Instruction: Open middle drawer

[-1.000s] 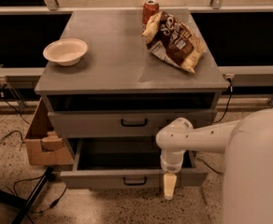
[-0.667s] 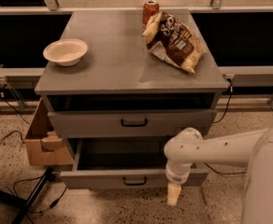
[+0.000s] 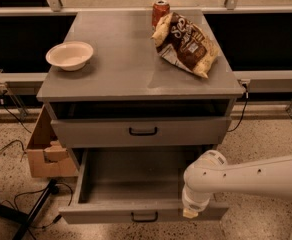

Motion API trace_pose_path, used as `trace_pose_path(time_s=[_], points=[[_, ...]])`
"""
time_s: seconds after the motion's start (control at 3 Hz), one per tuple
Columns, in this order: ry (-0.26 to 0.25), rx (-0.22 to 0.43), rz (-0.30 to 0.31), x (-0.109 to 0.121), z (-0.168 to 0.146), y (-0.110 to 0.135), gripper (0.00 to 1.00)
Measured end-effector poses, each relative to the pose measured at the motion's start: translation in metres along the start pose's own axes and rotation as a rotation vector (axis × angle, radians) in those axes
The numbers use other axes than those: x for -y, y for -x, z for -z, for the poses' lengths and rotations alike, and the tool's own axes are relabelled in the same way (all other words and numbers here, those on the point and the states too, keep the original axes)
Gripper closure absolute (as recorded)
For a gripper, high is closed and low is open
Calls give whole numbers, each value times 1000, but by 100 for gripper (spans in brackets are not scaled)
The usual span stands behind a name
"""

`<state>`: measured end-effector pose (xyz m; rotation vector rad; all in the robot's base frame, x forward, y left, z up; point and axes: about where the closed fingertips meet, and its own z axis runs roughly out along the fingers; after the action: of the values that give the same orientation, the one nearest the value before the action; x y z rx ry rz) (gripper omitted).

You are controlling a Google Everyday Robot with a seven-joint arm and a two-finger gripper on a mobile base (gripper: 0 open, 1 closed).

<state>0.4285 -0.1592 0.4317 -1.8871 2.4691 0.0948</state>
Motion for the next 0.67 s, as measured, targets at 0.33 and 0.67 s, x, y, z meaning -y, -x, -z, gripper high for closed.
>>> trace_pose_path(time_s=[0.33, 0.67], points=[[0, 0, 0, 0, 3, 0, 88], [5, -3, 0, -13, 3, -4, 100]])
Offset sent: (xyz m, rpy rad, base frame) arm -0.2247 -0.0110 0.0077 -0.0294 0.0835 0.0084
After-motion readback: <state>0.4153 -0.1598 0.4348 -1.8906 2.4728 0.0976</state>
